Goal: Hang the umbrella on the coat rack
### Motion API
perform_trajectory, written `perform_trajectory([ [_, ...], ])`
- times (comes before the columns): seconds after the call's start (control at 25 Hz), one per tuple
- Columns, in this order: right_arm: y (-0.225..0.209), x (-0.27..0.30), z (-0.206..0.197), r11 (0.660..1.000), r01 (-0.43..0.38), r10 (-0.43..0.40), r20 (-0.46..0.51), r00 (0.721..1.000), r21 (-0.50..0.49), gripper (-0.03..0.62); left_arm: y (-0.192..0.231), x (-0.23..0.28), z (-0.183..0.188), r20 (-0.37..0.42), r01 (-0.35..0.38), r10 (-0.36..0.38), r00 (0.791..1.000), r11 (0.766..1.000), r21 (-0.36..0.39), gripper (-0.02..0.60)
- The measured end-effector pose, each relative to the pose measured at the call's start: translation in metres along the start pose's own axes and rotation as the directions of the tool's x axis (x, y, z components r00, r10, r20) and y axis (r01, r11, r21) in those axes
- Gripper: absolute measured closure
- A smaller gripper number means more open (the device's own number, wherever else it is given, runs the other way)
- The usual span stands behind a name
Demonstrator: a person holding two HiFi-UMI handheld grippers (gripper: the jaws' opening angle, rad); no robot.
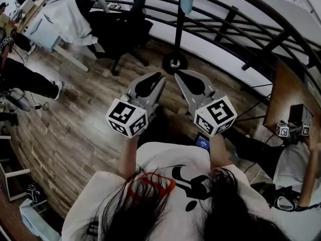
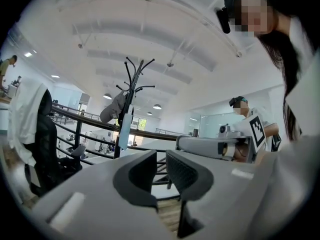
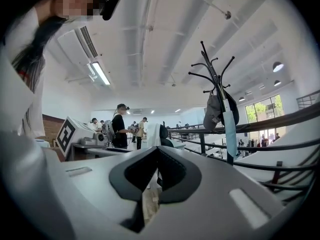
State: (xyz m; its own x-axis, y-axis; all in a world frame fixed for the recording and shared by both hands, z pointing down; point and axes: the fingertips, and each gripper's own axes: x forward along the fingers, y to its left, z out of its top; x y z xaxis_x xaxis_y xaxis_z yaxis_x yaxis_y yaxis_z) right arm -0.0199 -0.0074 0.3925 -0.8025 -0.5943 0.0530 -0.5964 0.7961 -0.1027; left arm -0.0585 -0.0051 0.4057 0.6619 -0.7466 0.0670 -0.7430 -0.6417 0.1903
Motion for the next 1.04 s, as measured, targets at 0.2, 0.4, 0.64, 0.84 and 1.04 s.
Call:
perform_trajectory([
  [0.2, 0.006, -0.009, -0.001, 1.000, 0.002, -0.002, 0.006, 1.000, 0.013, 0.572, -0.011, -0.005, 0.002, 0.002, 0.007, -0.007, 1.000, 1.000, 0.022, 0.534],
  [0.4, 0.013, -0.016, -0.006, 1.000, -0.007, 0.007, -0.017, 1.000, 0.004, 0.572, -0.020, -0.009, -0.004, 0.013, 0.002, -0.002, 1.000, 1.000, -0.001, 0.534],
  [0.64, 0.015, -0.011, 0.002, 1.000, -0.007, 0.007, 0.000, 1.000, 0.000, 0.572, -0.018, -0.011, 0.003, 0.007, 0.008, -0.008, 1.000, 1.000, 0.018, 0.534],
  [0.84, 0.021, -0.005, -0.002, 1.000, -0.013, 0.013, -0.010, 1.000, 0.003, 0.572, -0.016, -0.016, 0.003, 0.011, 0.006, -0.006, 1.000, 1.000, 0.012, 0.534],
  [1.04, 0.023, 0.001, -0.005, 1.000, -0.019, 0.019, -0.024, 1.000, 0.004, 0.572, -0.015, -0.019, -0.001, -0.001, 0.003, -0.003, 1.000, 1.000, 0.002, 0.534],
])
